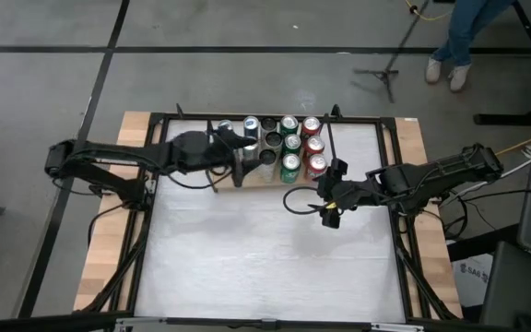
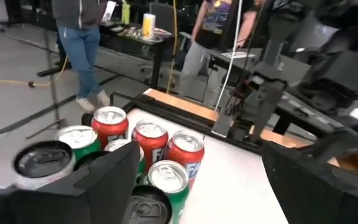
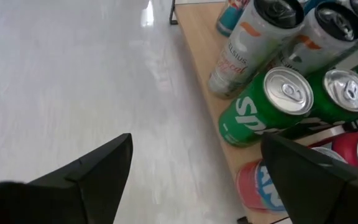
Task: Sort soda cans
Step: Return to Home Position
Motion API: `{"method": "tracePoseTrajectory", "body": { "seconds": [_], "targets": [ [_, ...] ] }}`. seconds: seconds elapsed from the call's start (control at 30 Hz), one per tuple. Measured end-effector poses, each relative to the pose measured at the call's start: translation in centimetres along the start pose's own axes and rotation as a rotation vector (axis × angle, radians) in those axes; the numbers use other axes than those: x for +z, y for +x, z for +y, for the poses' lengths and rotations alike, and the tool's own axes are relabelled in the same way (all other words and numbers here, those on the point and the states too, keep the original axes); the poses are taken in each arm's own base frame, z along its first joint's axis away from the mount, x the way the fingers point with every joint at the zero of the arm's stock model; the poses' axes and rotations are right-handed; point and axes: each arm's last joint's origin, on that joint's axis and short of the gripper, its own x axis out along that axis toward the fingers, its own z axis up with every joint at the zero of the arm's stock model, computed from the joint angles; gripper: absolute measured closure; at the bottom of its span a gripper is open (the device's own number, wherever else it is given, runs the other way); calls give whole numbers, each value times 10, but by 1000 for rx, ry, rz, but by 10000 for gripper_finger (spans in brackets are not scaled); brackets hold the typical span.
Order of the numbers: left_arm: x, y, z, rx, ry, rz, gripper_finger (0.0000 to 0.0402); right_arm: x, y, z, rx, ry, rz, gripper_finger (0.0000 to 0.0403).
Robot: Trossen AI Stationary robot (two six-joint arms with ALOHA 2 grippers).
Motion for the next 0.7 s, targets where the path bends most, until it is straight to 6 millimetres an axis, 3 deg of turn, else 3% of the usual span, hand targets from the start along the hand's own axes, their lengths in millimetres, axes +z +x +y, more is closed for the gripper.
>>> {"method": "tracePoseTrajectory", "body": {
  "seconds": [0.1,0.23,0.5,0.7],
  "targets": [
    [10,-20,-3,-20,31,-9,81,0,-4,-2,3,-21,-12,78],
    [21,-51,-3,-46,35,-14,110,3,-19,-7,8,-35,-44,134],
    [39,-114,10,2,107,-68,204,11,-75,-30,9,-135,-142,255],
    [39,-156,24,21,223,-53,259,-4,-109,-49,14,-145,-220,295]
  ]
}}
